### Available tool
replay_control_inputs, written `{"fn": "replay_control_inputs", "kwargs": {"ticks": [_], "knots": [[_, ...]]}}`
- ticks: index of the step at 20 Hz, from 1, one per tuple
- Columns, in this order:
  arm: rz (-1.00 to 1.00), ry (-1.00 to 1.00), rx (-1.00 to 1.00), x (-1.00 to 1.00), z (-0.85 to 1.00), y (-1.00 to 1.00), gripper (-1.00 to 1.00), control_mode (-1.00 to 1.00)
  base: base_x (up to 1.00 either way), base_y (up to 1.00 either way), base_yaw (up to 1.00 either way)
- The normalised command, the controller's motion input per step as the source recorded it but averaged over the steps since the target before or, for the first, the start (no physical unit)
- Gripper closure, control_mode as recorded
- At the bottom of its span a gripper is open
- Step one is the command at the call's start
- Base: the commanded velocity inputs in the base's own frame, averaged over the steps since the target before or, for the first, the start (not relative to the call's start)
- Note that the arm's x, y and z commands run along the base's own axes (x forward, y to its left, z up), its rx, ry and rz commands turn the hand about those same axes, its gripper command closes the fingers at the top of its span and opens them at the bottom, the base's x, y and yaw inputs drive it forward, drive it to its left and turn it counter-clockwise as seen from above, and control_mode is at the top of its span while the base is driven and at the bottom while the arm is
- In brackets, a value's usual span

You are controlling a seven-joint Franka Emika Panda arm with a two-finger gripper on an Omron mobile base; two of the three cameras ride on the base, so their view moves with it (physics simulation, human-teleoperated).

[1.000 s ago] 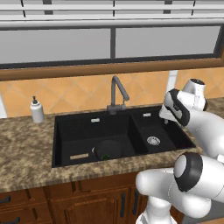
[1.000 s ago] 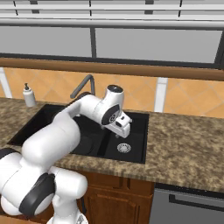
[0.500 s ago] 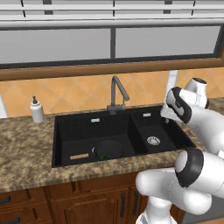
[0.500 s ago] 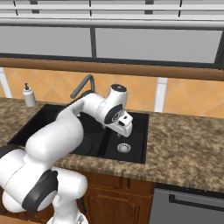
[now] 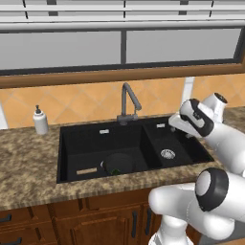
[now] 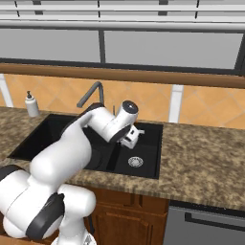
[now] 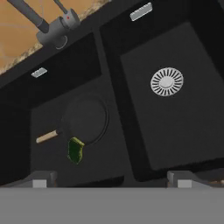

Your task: Pick the pan and sponge and place them into the sink. Then turn on the water.

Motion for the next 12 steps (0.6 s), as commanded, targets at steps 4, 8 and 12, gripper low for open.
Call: {"fn": "replay_control_inputs", "kwargs": {"ticks": [4, 8, 12], "knots": [[0.03, -0.04, 0.15, 0.49, 0.00, 0.26, -1.00, -1.00, 0.00, 0.00, 0.00], [0.00, 0.00, 0.09, 0.51, 0.00, 0.13, -1.00, -1.00, 0.00, 0.00, 0.00], [0.00, 0.00, 0.01, 0.42, 0.00, 0.07, -1.00, -1.00, 0.00, 0.00, 0.00]]}}
